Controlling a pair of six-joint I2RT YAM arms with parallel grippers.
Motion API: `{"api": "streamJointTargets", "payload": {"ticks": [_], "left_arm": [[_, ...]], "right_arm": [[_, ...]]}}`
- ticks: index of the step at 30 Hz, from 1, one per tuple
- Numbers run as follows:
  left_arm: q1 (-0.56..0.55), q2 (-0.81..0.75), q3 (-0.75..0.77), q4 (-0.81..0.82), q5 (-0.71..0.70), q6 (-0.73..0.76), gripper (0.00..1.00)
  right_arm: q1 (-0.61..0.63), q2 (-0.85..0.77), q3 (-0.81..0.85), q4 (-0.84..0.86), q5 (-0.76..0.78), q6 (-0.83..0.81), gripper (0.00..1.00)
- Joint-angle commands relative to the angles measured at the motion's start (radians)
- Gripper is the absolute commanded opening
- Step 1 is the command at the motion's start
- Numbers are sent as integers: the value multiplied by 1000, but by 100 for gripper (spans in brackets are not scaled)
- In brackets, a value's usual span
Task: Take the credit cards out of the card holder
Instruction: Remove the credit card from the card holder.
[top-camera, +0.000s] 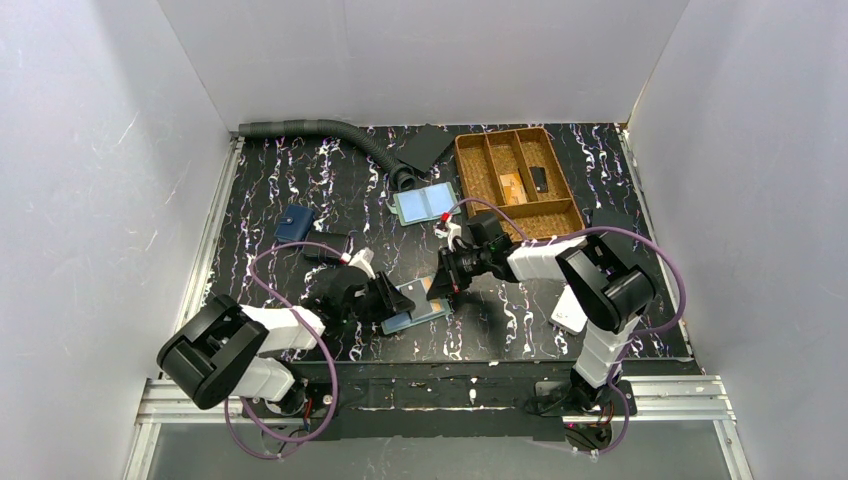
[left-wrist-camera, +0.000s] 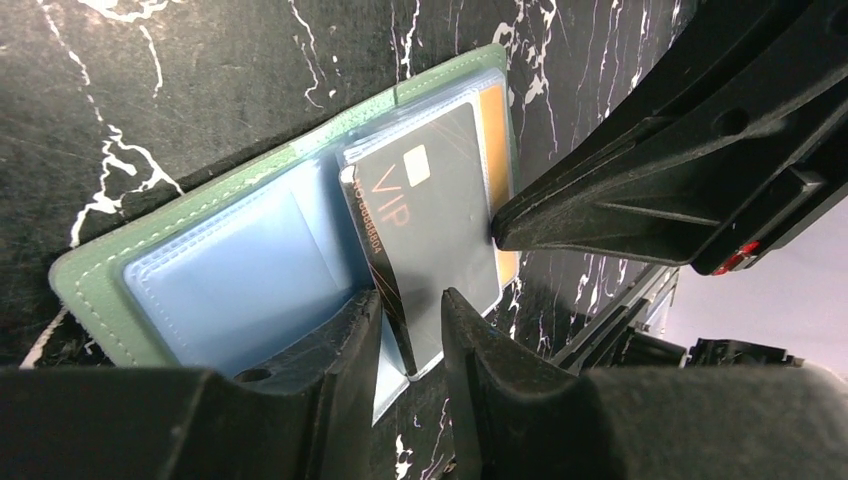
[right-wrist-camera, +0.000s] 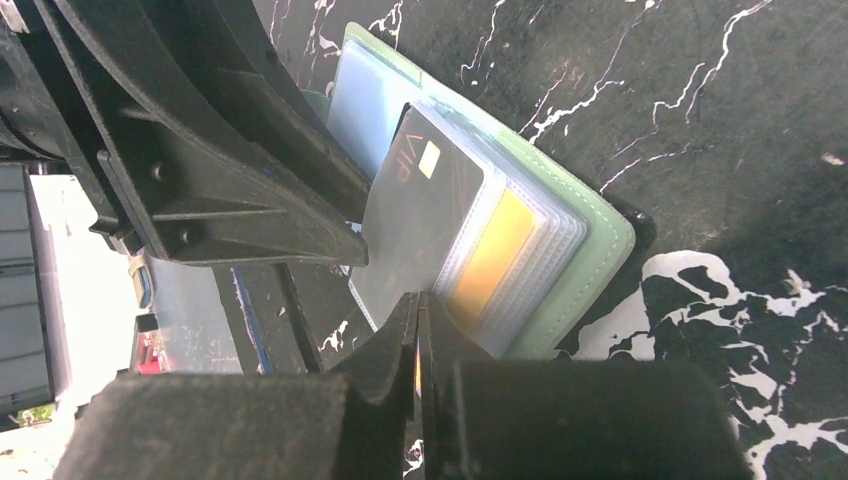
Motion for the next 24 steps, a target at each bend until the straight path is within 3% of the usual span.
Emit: {"api": "streamJointTargets", "payload": {"ticks": [1, 6, 10, 15, 20, 24], "left_arm": [[8, 16, -10, 77, 1, -36, 26], [11, 32, -28, 130, 5, -71, 21], [13, 40, -35, 145, 9, -72, 1], [18, 43, -50, 155, 16, -57, 0], [17, 61, -32, 163, 73, -15, 0], [17, 89, -16, 182, 112, -7, 0]], "right_arm": [[42, 48, 33, -66, 43, -52, 7], [50, 54, 53, -114, 80, -89, 7], [48, 39, 74, -160, 127, -131, 7], [3, -40, 88, -172, 99, -174, 13], [-93, -118, 38, -54, -52, -152, 31], [-101, -124, 7, 15, -150, -121, 35]]}}
